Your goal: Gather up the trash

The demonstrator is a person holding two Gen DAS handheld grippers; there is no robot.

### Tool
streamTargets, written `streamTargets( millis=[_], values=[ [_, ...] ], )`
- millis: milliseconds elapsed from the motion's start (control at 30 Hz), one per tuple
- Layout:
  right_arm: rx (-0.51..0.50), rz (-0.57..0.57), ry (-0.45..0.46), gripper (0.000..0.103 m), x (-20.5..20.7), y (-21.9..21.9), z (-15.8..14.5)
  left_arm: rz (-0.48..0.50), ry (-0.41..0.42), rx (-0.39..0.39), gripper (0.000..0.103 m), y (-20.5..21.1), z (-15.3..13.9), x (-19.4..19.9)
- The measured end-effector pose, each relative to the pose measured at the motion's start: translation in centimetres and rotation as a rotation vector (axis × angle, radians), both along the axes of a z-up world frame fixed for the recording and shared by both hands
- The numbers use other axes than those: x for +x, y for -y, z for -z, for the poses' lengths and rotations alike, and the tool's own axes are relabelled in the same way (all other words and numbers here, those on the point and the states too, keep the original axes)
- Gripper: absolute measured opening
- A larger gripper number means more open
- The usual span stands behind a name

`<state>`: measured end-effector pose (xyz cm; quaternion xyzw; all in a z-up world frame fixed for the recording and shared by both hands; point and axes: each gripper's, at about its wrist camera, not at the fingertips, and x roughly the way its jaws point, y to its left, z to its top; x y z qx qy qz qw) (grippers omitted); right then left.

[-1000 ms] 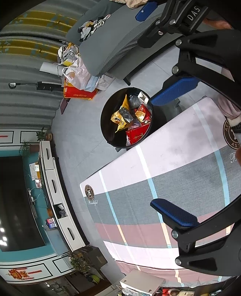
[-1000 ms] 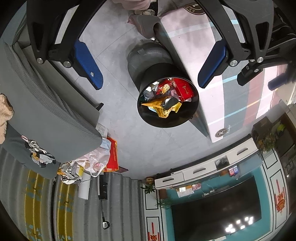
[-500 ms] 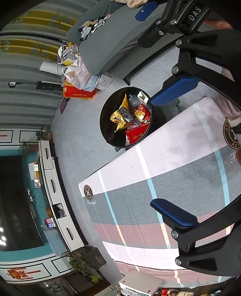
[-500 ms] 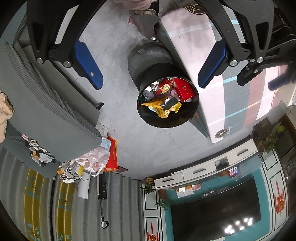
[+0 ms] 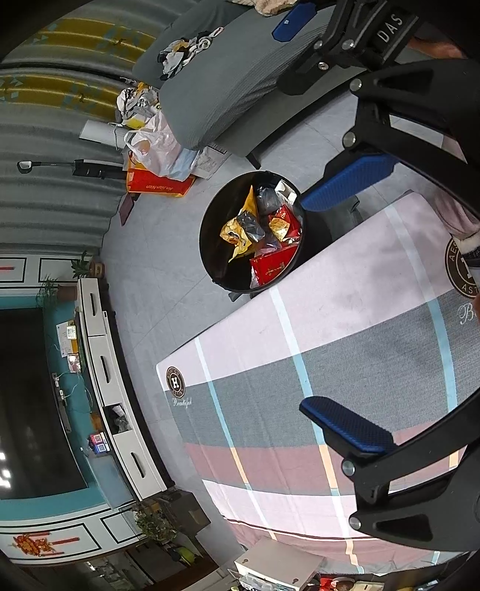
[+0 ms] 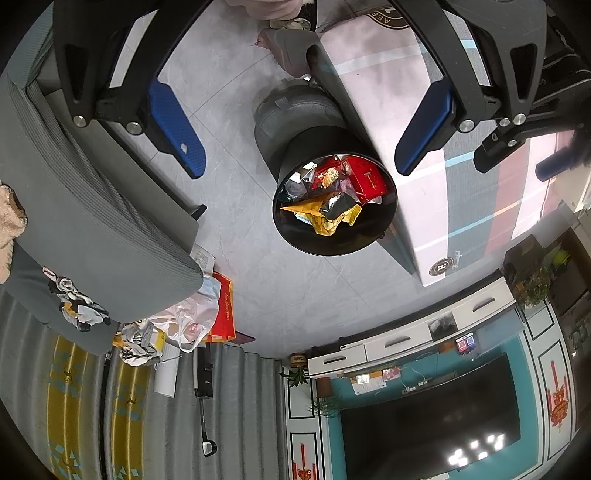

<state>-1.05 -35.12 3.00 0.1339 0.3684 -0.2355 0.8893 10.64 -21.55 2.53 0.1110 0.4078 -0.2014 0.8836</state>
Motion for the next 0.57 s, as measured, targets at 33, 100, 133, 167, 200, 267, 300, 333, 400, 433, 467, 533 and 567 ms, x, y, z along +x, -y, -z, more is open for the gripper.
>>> streamTargets(
  millis=[33,100,133,167,200,267,300,333,400,433,467,533,567],
  values=[
    [-0.001,0.000,0.000,0.100,0.00,0.00,-0.01,-0.001,0.001,0.000,0.100,-0.05,-0.04,0.02],
    [-0.001,0.000,0.001,0.100,0.02,0.05,-0.02,-0.002,0.002,0.002,0.100,-0.05,-0.10,0.07],
    [0.001,-0.001,0.001,0.100,0.01,0.01,0.00,-0.003,0.003,0.003,0.100,-0.04,-0.13,0.07],
    [0.001,-0.001,0.001,0.100,0.02,0.04,0.00,-0.003,0.004,0.004,0.100,-0.05,-0.18,0.12],
    [0.001,-0.002,0.001,0.100,0.02,0.04,0.01,-0.004,0.005,0.005,0.100,-0.03,-0.22,0.10],
    [0.000,0.001,0.000,0.100,0.00,-0.02,0.01,-0.005,0.008,0.007,0.100,-0.10,-0.28,0.10],
    [0.001,0.001,0.000,0.100,0.00,-0.02,0.02,-0.006,0.010,0.008,0.100,-0.09,-0.33,0.08],
    [0.003,0.000,0.000,0.100,0.00,-0.02,0.02,-0.004,0.010,0.007,0.100,-0.07,-0.37,0.06],
    [0.005,0.001,0.001,0.100,0.03,-0.05,0.01,-0.004,0.014,0.006,0.100,-0.10,-0.48,-0.03],
    [0.007,0.001,0.002,0.100,0.03,-0.03,0.00,-0.002,0.015,0.005,0.100,-0.19,-0.49,0.02],
    [0.008,0.001,0.003,0.100,0.07,-0.08,0.02,-0.001,0.015,0.005,0.100,-0.15,-0.49,0.00],
    [0.007,0.001,0.003,0.100,0.12,-0.13,0.03,-0.003,0.017,0.007,0.100,-0.17,-0.51,-0.02],
    [0.005,0.001,0.002,0.100,0.13,-0.14,0.03,-0.004,0.018,0.009,0.100,-0.16,-0.53,-0.04]
  ],
)
